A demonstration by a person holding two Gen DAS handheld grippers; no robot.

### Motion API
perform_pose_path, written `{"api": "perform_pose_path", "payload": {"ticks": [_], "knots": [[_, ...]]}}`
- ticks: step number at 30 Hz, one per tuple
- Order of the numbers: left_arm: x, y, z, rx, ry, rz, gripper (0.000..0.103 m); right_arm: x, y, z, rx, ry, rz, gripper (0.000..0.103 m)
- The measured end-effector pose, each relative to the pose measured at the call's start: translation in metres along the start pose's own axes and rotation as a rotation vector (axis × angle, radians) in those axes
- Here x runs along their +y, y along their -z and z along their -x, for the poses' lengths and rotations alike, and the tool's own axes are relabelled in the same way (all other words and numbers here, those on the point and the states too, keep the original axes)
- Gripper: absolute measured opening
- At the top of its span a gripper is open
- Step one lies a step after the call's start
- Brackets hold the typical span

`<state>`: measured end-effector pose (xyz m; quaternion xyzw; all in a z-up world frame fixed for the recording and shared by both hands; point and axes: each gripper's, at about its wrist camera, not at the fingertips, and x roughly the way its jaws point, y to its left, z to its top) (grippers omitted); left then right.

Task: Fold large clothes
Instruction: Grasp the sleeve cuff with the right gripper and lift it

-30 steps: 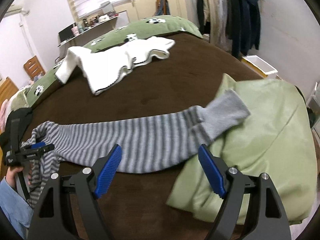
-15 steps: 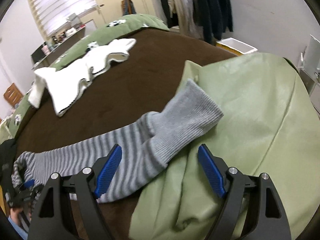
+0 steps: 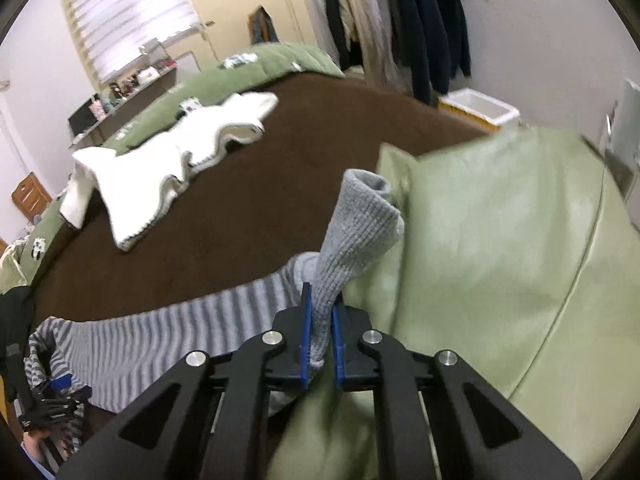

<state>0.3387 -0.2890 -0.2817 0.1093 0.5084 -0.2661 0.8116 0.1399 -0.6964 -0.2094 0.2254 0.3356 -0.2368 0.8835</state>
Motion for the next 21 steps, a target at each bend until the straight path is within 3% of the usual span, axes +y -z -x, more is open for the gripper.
{"api": "perform_pose_path", "payload": {"ticks": [7, 11, 15, 21], "knots": [[0.001, 0.001, 0.004, -0.019, 0.015, -0.005, 0.097, 0.045, -0.033, 0.064, -0.149, -0.071, 0.067, 0.009], [0.005, -0.001, 0.017, -0.027, 0.012, 0.015, 0.096, 0.091, -0.053, 0.108, -0.243, -0.140, 0.138, 0.009], [0.010, -0.001, 0.050, -0.075, 0.014, 0.024, 0.096, 0.150, -0.070, 0.148, -0.312, -0.236, 0.217, 0.009], [0.038, 0.015, 0.112, -0.166, -0.020, 0.061, 0.097, 0.247, -0.079, 0.187, -0.341, -0.374, 0.370, 0.009]]}}
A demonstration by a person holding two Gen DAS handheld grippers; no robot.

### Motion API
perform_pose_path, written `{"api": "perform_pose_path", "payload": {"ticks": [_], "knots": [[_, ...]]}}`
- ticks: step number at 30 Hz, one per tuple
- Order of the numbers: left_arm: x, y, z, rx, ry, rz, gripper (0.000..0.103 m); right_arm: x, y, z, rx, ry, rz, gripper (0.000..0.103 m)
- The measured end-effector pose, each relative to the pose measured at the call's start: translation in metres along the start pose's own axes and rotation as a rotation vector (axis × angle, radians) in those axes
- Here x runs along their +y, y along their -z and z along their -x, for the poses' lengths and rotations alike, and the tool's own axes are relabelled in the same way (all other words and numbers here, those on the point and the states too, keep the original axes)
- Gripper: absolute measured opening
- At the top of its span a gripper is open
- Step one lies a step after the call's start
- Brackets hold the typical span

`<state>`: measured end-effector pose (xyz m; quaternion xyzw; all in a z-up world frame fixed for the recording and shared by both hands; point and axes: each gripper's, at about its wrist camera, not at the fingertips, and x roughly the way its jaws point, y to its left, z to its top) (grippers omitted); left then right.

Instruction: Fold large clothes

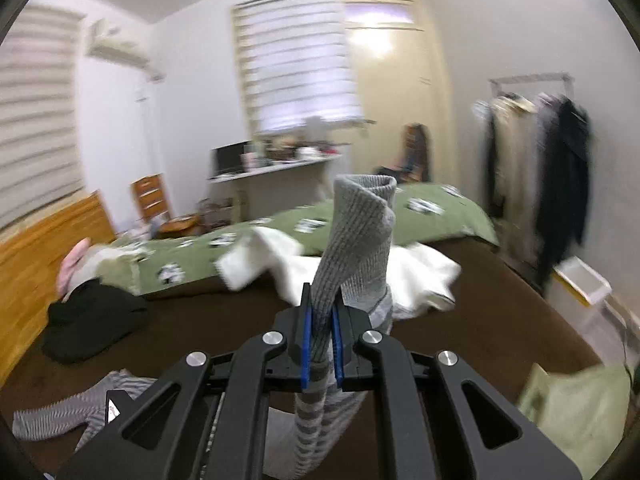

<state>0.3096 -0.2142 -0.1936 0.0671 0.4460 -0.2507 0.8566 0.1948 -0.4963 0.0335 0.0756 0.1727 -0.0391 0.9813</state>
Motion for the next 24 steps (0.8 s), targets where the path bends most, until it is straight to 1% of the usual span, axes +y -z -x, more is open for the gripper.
{"api": "perform_pose_path", "payload": {"ticks": [2, 6, 10, 12, 15, 18, 21, 23, 24], "knots": [[0.019, 0.005, 0.022, -0.026, -0.027, 0.021, 0.097, 0.037, -0.011, -0.006, 0.001, -0.050, 0.052, 0.009], [0.065, 0.021, 0.060, -0.073, -0.084, 0.084, 0.097, 0.110, -0.026, -0.021, 0.021, -0.169, 0.111, 0.009], [0.107, 0.042, 0.092, -0.094, -0.154, 0.117, 0.097, 0.193, -0.033, -0.033, 0.043, -0.256, 0.191, 0.009], [0.126, 0.053, 0.106, -0.095, -0.187, 0.127, 0.097, 0.228, -0.031, -0.042, 0.058, -0.304, 0.195, 0.009], [0.160, 0.074, 0.128, -0.086, -0.228, 0.157, 0.097, 0.285, -0.013, -0.055, 0.087, -0.376, 0.188, 0.009], [0.193, 0.100, 0.147, -0.068, -0.265, 0.195, 0.096, 0.338, 0.016, -0.075, 0.133, -0.426, 0.180, 0.009], [0.217, 0.125, 0.163, -0.054, -0.314, 0.225, 0.097, 0.390, 0.066, -0.100, 0.224, -0.477, 0.170, 0.009], [0.237, 0.143, 0.174, -0.056, -0.322, 0.278, 0.096, 0.418, 0.104, -0.114, 0.292, -0.488, 0.197, 0.009], [0.250, 0.154, 0.179, -0.061, -0.320, 0.322, 0.097, 0.434, 0.124, -0.121, 0.327, -0.492, 0.211, 0.009]]}}
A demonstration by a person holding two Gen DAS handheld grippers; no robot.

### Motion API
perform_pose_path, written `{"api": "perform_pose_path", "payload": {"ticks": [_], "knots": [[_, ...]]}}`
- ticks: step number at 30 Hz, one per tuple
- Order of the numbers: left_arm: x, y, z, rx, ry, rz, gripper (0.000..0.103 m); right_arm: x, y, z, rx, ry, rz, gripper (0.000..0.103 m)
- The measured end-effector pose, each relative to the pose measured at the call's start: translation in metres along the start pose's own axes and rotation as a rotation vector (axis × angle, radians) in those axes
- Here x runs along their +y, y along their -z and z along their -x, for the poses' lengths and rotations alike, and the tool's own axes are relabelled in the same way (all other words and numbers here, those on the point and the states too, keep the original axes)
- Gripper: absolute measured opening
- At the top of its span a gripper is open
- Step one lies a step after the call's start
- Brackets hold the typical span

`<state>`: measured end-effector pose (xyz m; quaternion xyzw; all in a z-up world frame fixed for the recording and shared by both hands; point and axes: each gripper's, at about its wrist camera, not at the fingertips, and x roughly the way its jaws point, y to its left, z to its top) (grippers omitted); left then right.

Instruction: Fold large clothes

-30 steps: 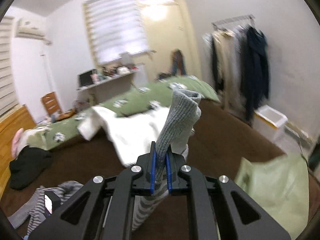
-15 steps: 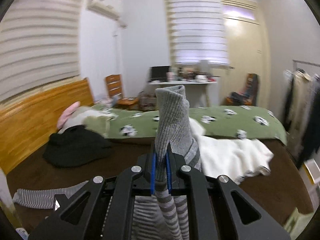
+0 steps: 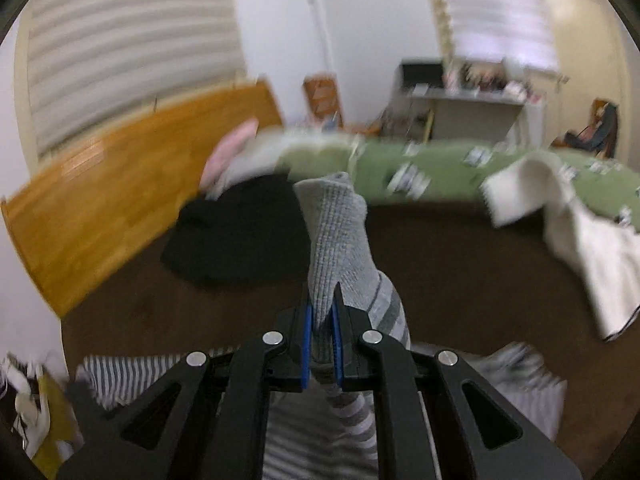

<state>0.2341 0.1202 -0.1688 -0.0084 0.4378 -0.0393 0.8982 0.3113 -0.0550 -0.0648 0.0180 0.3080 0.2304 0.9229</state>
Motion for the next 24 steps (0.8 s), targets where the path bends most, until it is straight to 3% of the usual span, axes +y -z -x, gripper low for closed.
{"api": "perform_pose_path", "payload": {"ticks": [7, 13, 17, 19, 24], "knots": [[0.059, 0.027, -0.001, 0.020, -0.035, 0.138, 0.096, 0.060, 0.079, -0.117, 0.214, -0.014, -0.010, 0.009], [0.085, 0.037, -0.003, 0.017, -0.046, 0.200, 0.096, 0.078, 0.130, -0.163, 0.361, -0.024, -0.013, 0.019], [0.094, 0.042, -0.005, 0.026, -0.048, 0.229, 0.096, 0.074, 0.143, -0.162, 0.362, -0.042, -0.032, 0.024], [0.098, 0.045, -0.005, 0.028, -0.048, 0.237, 0.096, 0.067, 0.136, -0.155, 0.355, -0.097, -0.075, 0.043], [0.102, 0.051, -0.005, 0.029, -0.048, 0.259, 0.096, 0.053, 0.113, -0.111, 0.242, -0.149, -0.084, 0.063]]}}
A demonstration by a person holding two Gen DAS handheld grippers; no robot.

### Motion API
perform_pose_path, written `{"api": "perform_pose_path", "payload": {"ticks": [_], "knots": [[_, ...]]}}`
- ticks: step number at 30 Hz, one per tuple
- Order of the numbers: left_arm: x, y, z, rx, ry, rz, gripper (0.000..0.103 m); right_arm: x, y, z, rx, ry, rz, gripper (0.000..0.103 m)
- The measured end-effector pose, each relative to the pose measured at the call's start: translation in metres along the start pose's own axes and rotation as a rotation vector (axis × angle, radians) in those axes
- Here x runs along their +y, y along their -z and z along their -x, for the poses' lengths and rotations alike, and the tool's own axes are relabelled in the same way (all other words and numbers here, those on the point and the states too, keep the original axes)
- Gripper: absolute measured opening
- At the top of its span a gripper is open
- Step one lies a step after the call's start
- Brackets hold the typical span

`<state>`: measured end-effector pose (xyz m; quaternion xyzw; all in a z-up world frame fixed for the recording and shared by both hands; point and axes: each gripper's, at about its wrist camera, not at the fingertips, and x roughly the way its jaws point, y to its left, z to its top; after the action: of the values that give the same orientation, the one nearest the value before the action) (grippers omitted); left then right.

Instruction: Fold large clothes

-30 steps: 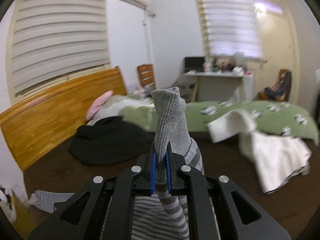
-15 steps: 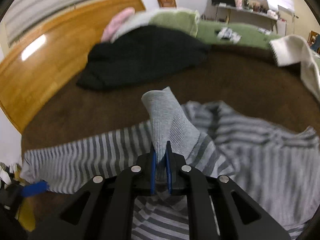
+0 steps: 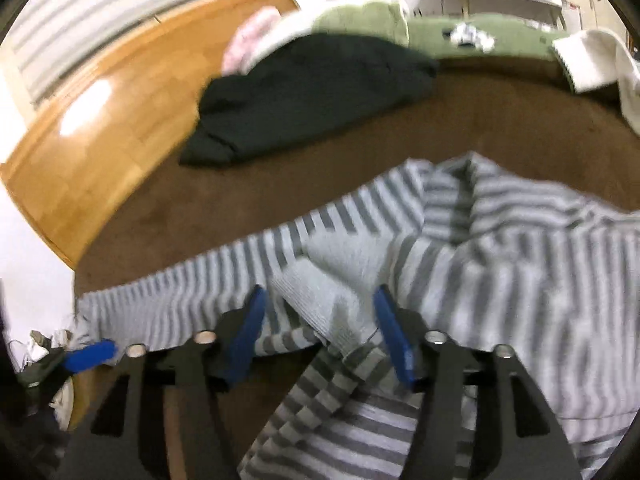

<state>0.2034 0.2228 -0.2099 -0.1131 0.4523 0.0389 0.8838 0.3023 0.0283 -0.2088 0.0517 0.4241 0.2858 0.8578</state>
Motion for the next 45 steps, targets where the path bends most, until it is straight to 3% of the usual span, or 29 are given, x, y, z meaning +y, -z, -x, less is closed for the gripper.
{"api": "perform_pose_path", "payload": {"ticks": [2, 7, 12, 21, 25, 31, 38, 39, 42, 45], "knots": [[0.001, 0.002, -0.001, 0.001, 0.007, 0.009, 0.096, -0.001, -0.007, 0.006, 0.036, -0.004, 0.050, 0.067], [0.001, 0.005, -0.002, 0.012, 0.021, -0.002, 0.096, 0.015, -0.007, -0.006, 0.116, 0.107, 0.234, 0.067], [0.020, 0.005, 0.009, 0.006, 0.016, 0.033, 0.096, 0.036, -0.004, -0.015, 0.140, 0.052, 0.257, 0.067], [0.117, 0.017, 0.049, -0.002, -0.083, 0.225, 0.096, 0.094, -0.008, -0.037, 0.143, 0.024, 0.326, 0.067], [0.162, 0.032, 0.063, -0.022, -0.142, 0.319, 0.096, 0.105, -0.011, -0.040, 0.142, 0.029, 0.332, 0.069], [0.230, 0.066, 0.072, -0.046, -0.167, 0.495, 0.096, 0.106, -0.010, -0.046, 0.165, 0.050, 0.334, 0.072], [0.269, 0.098, 0.058, -0.066, -0.096, 0.674, 0.076, 0.100, 0.000, -0.053, 0.195, 0.071, 0.333, 0.072], [0.270, 0.100, 0.055, -0.062, -0.086, 0.687, 0.070, 0.099, 0.001, -0.054, 0.198, 0.074, 0.336, 0.072], [0.272, 0.104, 0.043, -0.049, -0.074, 0.700, 0.063, 0.095, 0.003, -0.055, 0.202, 0.091, 0.340, 0.072], [0.275, 0.103, 0.038, -0.051, -0.083, 0.690, 0.044, 0.087, 0.004, -0.056, 0.206, 0.104, 0.327, 0.072]]}}
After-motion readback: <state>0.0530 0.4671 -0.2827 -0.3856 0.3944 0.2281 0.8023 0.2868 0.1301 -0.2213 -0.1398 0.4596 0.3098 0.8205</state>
